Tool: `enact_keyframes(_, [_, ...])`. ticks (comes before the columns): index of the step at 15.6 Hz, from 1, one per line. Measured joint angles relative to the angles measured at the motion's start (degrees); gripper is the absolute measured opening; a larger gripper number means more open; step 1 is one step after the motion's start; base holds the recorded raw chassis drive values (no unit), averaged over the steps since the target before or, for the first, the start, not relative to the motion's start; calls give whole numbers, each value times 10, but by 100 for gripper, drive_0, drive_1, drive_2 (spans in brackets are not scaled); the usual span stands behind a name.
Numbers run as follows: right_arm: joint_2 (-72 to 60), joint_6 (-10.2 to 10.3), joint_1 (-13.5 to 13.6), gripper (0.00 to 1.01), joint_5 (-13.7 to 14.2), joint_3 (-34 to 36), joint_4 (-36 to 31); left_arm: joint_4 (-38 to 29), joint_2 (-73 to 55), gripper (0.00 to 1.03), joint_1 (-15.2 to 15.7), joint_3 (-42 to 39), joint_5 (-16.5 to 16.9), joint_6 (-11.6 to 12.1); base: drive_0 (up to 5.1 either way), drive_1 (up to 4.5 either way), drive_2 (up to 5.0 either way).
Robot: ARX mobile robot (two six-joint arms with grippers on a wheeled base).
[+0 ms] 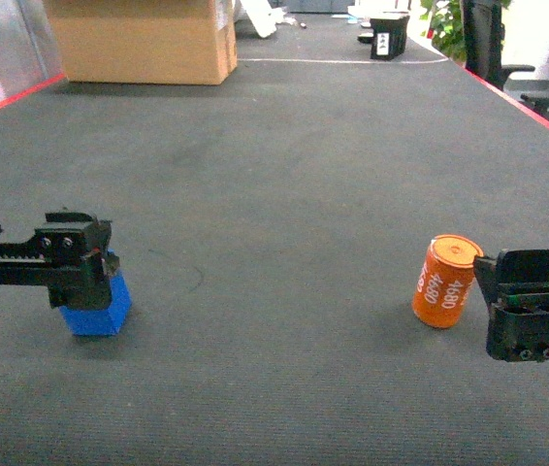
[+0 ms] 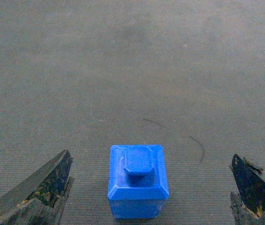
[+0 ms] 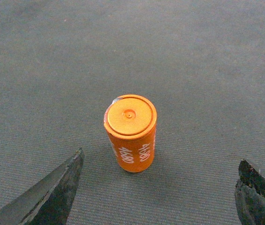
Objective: Sort blue parts and orange caps into right shelf containers
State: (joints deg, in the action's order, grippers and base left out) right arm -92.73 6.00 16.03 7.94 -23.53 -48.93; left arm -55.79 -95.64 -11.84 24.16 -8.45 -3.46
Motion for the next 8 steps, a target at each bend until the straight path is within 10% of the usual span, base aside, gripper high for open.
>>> enact_keyframes(8, [-131, 0, 2, 98, 1, -84, 2, -18, -155, 98, 22, 67, 23, 7, 0, 0, 0])
